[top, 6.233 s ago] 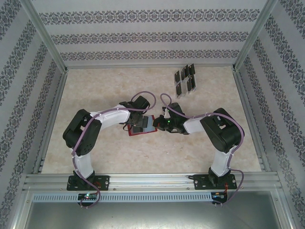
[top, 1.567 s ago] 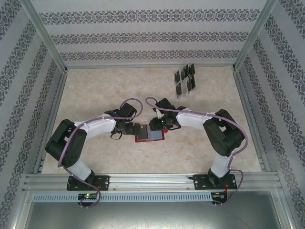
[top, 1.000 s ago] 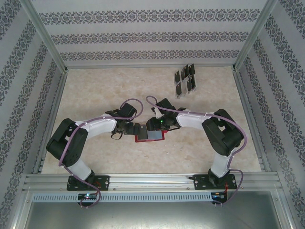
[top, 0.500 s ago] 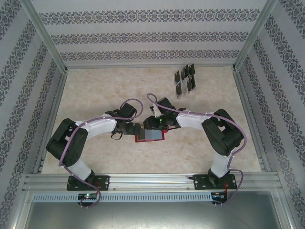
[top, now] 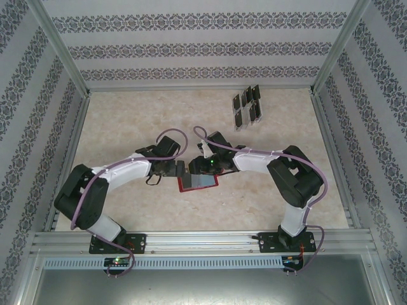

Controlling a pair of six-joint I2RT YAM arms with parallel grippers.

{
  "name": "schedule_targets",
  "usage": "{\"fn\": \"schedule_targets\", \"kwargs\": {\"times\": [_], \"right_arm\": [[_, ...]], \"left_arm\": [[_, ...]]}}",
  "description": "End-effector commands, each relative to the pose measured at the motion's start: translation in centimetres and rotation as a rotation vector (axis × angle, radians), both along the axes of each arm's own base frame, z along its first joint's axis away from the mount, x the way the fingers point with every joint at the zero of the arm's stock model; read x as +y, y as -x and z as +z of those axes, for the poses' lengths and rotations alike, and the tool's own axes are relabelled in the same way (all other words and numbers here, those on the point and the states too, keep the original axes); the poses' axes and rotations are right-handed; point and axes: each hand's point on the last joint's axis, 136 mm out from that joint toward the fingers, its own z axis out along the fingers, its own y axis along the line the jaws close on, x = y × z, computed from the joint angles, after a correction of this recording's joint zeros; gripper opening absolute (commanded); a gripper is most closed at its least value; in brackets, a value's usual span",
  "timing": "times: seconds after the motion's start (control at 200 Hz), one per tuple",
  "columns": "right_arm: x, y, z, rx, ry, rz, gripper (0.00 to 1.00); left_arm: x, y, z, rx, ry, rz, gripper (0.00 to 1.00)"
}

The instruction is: Put the credit cards into the card holder

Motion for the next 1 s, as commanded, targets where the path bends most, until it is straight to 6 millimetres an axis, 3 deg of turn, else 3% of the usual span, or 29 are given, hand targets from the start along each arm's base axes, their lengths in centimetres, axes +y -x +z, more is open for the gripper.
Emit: {"fn": "schedule_targets", "kwargs": {"times": [0.0, 0.14, 0.475, 0.675, 0.869, 0.994], "right_arm": [[1.0, 0.0, 0.2, 0.009, -0.018, 0.011, 0.49], [1.7, 0.1, 0.3, 0.010, -0.022, 0.019, 0.49], [3.3, 0.7, 1.2, 0.008, -0.034, 0.043, 0.49], [4.7, 2.4, 1.9, 0.009, -0.040, 0.089, 0.49], [5.9, 5.3, 2.6, 0.013, -0.040, 0.152, 0.49], [6.4, 6.4, 4.1, -0.003, -0.060, 0.179, 0.49]], "left_arm": [[1.8, 0.3, 1.2, -0.042, -0.035, 0.070, 1.00], [2.3, 0.2, 2.3, -0.074, -0.024, 0.087, 1.00], [2.9, 0.1, 2.2, -0.073, 0.002, 0.105, 1.00], [3.5, -0.6, 2.8, -0.087, 0.028, 0.125, 1.00], [3.6, -1.3, 3.6, -0.098, 0.033, 0.121, 1.00], [3.6, -1.5, 3.7, -0.096, 0.034, 0.118, 1.00]]}}
